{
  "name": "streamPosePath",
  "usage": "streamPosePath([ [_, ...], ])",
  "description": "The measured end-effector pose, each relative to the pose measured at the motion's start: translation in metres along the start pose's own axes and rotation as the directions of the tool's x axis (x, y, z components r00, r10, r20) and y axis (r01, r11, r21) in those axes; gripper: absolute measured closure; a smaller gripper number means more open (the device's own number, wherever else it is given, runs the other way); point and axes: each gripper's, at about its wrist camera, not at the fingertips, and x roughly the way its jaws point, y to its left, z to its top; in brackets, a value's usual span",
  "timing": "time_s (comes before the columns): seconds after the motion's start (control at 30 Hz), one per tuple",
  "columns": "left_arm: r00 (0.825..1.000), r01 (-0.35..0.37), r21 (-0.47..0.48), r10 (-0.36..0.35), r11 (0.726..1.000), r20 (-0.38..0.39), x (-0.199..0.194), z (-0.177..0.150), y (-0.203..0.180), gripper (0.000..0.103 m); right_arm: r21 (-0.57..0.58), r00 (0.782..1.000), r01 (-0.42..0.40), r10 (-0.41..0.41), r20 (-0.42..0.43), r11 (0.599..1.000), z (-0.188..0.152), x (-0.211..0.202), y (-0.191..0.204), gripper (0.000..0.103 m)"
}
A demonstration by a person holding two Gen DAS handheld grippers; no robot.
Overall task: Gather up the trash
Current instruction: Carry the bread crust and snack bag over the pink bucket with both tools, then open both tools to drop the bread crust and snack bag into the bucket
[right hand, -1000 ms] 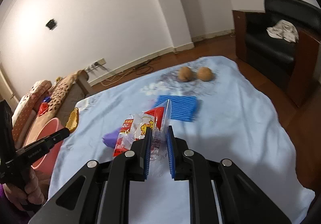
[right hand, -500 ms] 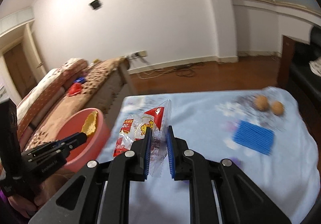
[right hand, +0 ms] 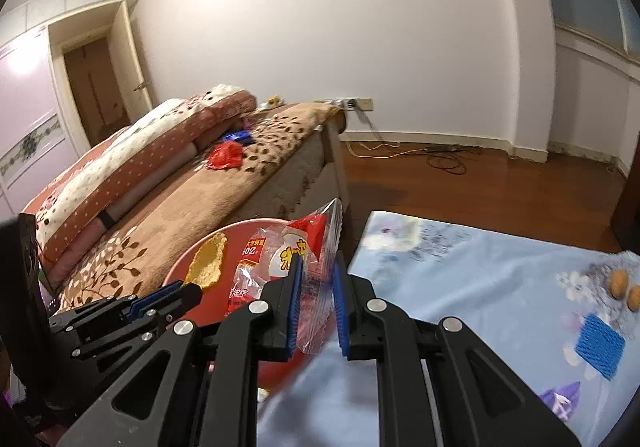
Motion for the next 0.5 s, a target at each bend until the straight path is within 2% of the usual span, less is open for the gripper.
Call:
streamPosePath([
  [0.23, 0.999, -0.027, -0.044, 0.026, 0.999, -0.028, 0.005, -0.004, 0.027, 0.089, -0.053, 0.999, -0.017, 0.015, -0.039, 0.998, 0.003, 0.027, 0.027, 0.089],
  [0.5, 0.997, -0.043, -0.065, 0.039, 0.997, -0.062, 0.014, -0.012, 0.042, 0.089, -0.076, 0.997, -0.023, 0.017, -0.08, 0.997, -0.004, 0.046, 0.039, 0.089],
])
